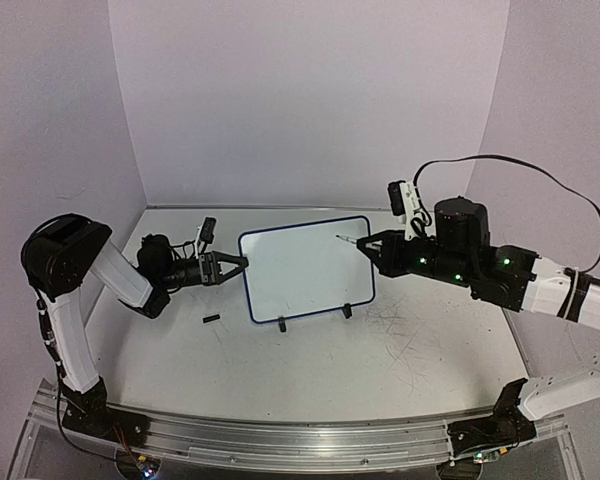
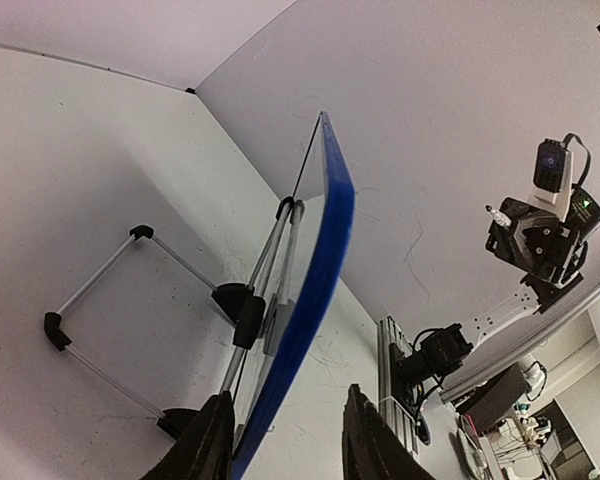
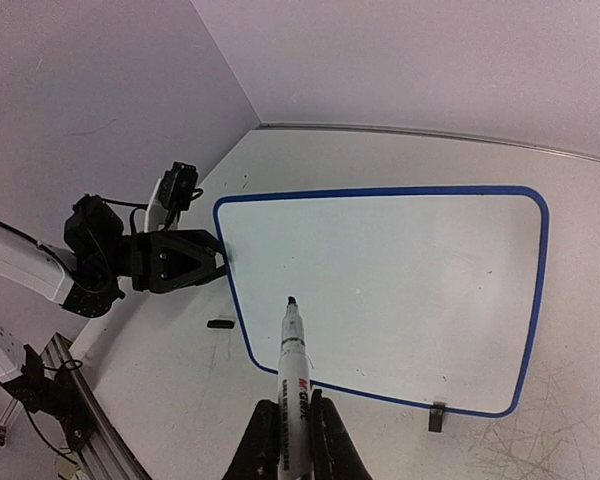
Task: Write a sentence on the whiteboard
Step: Hold the whiteboard at the center of the board, then write a sentence on the whiteboard.
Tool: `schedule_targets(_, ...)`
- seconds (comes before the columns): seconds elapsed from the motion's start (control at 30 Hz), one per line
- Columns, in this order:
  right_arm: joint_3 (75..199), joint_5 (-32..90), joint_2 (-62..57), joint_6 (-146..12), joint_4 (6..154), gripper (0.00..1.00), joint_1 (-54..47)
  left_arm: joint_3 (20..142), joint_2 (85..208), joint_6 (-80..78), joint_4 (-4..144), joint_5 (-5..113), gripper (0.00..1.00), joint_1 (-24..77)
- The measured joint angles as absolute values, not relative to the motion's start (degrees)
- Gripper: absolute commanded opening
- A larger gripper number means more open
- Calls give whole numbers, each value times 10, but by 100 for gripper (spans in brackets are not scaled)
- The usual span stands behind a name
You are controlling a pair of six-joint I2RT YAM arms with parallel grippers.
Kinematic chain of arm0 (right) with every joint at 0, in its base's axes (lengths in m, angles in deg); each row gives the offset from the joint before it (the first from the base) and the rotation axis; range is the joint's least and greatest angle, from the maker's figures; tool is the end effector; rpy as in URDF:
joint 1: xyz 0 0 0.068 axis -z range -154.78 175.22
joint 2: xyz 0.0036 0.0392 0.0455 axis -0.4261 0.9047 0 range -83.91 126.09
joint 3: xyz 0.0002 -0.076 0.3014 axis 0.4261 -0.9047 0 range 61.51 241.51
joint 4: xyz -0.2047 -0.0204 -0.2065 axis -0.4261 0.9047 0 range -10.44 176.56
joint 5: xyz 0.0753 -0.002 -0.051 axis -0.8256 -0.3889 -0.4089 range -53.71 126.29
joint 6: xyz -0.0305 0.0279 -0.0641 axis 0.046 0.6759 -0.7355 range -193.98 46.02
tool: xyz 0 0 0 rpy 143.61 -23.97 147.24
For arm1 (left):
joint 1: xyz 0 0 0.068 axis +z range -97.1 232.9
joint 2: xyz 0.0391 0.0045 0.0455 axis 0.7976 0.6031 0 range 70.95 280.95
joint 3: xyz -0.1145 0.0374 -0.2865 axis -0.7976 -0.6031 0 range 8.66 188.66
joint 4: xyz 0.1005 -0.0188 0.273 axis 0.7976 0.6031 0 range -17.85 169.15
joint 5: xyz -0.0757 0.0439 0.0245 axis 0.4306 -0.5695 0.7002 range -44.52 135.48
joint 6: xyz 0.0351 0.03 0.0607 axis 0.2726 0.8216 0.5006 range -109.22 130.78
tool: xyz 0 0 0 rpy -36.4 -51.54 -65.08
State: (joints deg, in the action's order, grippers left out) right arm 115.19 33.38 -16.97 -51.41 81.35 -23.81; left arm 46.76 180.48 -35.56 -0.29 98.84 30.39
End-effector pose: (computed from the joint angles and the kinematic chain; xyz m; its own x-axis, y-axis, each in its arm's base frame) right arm 0.2062 0.2424 0.3513 -0.4589 0.0561 -0.8867 -0.6607 0.6457 0.3828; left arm 0.3302 -0.1929 0.1577 -0.6902 -0.1812 -0.7005 0.6812 0.1636 -0.7136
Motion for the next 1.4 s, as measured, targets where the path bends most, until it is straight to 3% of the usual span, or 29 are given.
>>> schedule_targets(0.1,1164,339,-150,-516,808,0,-245,477,1813,-354,-4,996,31,304)
schedule_targets(0.27,1197,348,-104,-526,805,0,-263,494,1827,-345,-5,1005,15,304)
schedule_targets(0.67,1260,371,-50,-534,804,0,-303,495,1836,-292,-27,1017,1,304)
schedule_targets(1.4,1272,472,-8,-593,807,0,-333,489,1861,-218,-53,1044,0,311)
